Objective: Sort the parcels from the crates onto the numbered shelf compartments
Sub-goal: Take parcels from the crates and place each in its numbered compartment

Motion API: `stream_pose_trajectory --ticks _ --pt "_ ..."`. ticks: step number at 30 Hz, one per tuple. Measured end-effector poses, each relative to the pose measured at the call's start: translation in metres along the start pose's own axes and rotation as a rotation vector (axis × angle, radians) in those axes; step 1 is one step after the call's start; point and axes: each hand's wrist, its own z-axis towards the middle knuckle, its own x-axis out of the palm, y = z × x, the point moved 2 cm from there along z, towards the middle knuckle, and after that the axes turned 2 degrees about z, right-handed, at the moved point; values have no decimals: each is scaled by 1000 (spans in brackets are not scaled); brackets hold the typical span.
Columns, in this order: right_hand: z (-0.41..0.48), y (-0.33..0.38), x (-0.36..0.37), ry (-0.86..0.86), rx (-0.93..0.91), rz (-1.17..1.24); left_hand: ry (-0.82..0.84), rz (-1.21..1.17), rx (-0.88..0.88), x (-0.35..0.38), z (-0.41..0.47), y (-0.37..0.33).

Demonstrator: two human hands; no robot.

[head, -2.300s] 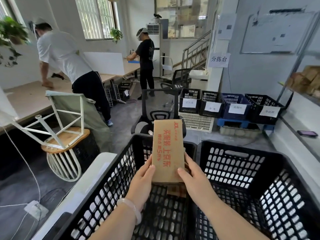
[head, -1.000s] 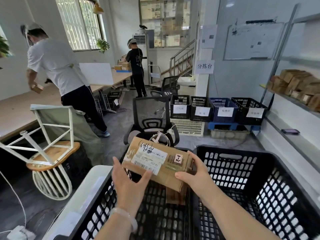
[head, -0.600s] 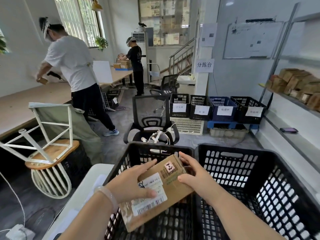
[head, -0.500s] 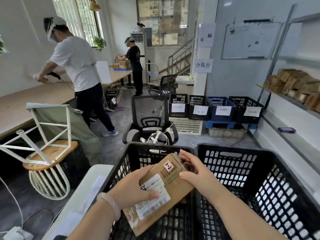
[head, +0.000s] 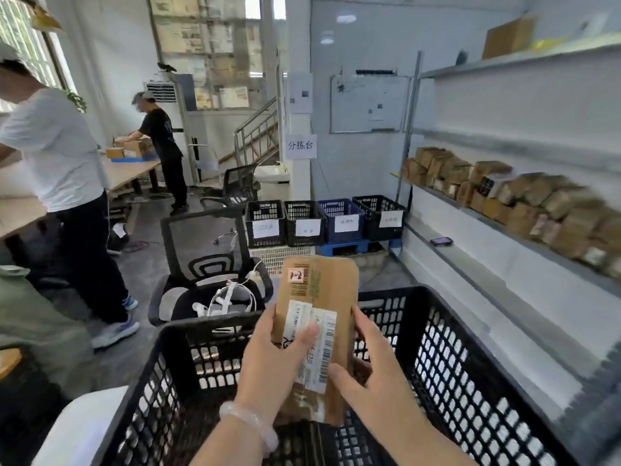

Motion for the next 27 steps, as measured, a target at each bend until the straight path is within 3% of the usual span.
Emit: stream_pose_trajectory --ticks 10,14,27 --pt "-64 -21 -216 -485 10 -8 471 67 451 203 -56 -90" --pt "-120 -31 -314 -585 12 -58 534 -16 546 302 -108 -127" --pt "-295 -31 -597 -856 57 -580 723 -340 839 582 -272 -251"
